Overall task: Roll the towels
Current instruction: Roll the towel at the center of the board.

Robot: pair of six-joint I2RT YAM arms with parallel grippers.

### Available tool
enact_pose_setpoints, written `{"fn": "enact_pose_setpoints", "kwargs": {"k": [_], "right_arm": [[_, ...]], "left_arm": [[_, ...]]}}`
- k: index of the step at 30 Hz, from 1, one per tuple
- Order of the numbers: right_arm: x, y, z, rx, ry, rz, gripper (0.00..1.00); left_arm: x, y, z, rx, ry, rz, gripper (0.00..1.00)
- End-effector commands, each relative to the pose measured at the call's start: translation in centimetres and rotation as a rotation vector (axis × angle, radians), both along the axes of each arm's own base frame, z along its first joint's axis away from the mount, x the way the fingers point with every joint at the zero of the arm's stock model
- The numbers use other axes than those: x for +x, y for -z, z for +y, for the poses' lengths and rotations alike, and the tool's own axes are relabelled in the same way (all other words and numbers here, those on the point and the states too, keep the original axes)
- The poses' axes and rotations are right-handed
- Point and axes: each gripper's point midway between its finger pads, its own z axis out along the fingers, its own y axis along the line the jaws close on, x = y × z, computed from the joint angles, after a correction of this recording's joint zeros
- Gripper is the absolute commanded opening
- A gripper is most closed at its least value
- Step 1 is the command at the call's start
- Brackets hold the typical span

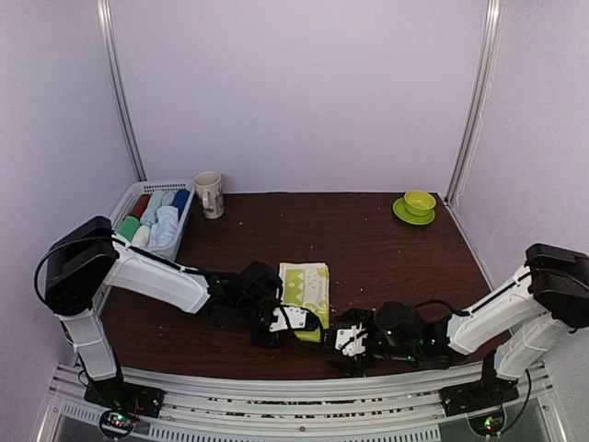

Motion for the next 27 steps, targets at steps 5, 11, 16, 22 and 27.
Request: {"fn": "enact_pose_setpoints", "kwargs": {"k": [5, 11, 16, 22, 27], "right_arm": [[0.7, 1.8, 2.0, -0.055, -0.001, -0.079, 0.82], [0.6, 2.8, 2.8, -0.075, -0.002, -0.086, 0.68], [0.7, 3.5, 2.8, -0.098, 0.012, -0.073, 0.41], [1.1, 3.5, 2.6, -0.094, 0.049, -0.057, 0.03], [1.0, 3.1, 2.6, -0.075, 0.065, -0.022, 0.00]], "left_arm": [[-2.9, 1.5, 2.4, 0.068, 0.043, 0.145, 0.00], [-2.9, 1.5, 2.4, 0.063, 0.043, 0.148, 0.00], [-3.0, 1.3, 2.5, 0.059, 0.045, 0.148, 0.00], [-3.0, 0.7, 2.6, 0.038, 0.046, 0.134, 0.00], [-2.4, -0.1, 2.7, 0.023, 0.021, 0.093, 0.14]]}}
